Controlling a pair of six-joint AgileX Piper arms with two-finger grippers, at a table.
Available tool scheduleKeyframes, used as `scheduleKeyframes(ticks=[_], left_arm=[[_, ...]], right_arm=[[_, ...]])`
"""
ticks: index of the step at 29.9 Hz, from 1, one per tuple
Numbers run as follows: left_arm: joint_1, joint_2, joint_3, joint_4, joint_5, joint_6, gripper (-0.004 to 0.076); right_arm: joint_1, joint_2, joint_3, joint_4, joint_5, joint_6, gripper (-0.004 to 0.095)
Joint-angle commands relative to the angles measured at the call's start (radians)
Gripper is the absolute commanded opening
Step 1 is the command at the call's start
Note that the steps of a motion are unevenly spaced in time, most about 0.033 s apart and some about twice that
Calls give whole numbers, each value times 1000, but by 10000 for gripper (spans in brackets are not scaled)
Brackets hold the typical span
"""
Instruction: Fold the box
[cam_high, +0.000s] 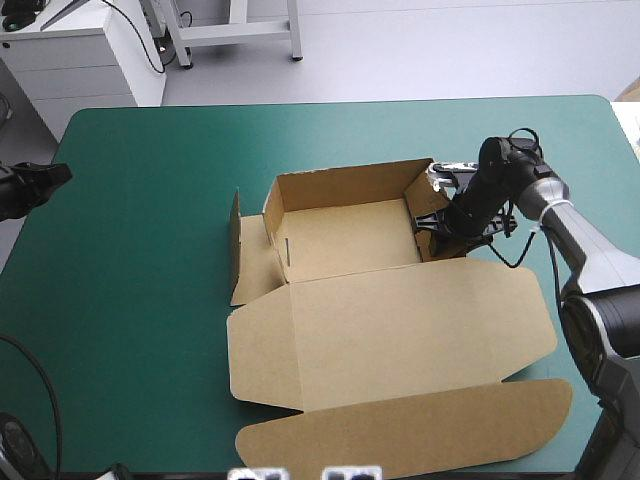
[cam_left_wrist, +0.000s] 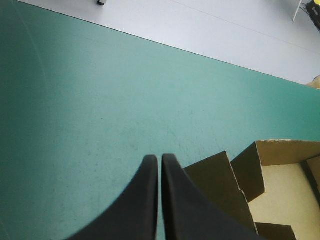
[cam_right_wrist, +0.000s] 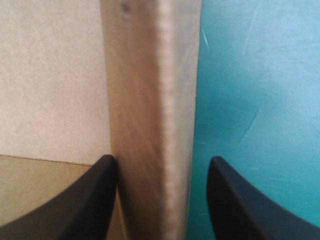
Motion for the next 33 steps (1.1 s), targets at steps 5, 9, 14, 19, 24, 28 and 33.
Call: scheduleKeyframes(ticks=[5, 9, 14, 19, 24, 28, 33], left_arm=[[-2, -28, -24, -79, -15, -35, 6], [-2, -28, -24, -76, -15, -35, 6], [-2, -14, -24, -58, -16, -35, 6], [-2, 59, -24, -62, -15, -35, 6], [-50, 159, -24, -103, -10, -44, 6], [-162, 221, -24, -107, -5, -42, 6], [-353, 278, -24, -107, -31, -42, -8]], right_arm=[[2, -51, -61, 6, 58, -159, -2], [-5, -52, -116, 22, 60, -186, -15], [-46, -107, -175, 17, 60, -220, -18], [-126, -201, -180, 170, 60, -261, -18], [-159, -249, -180, 359, 58, -354, -18], [-150, -249, -180, 478, 58, -373, -18], [-103, -241, -180, 466, 18, -388, -18]])
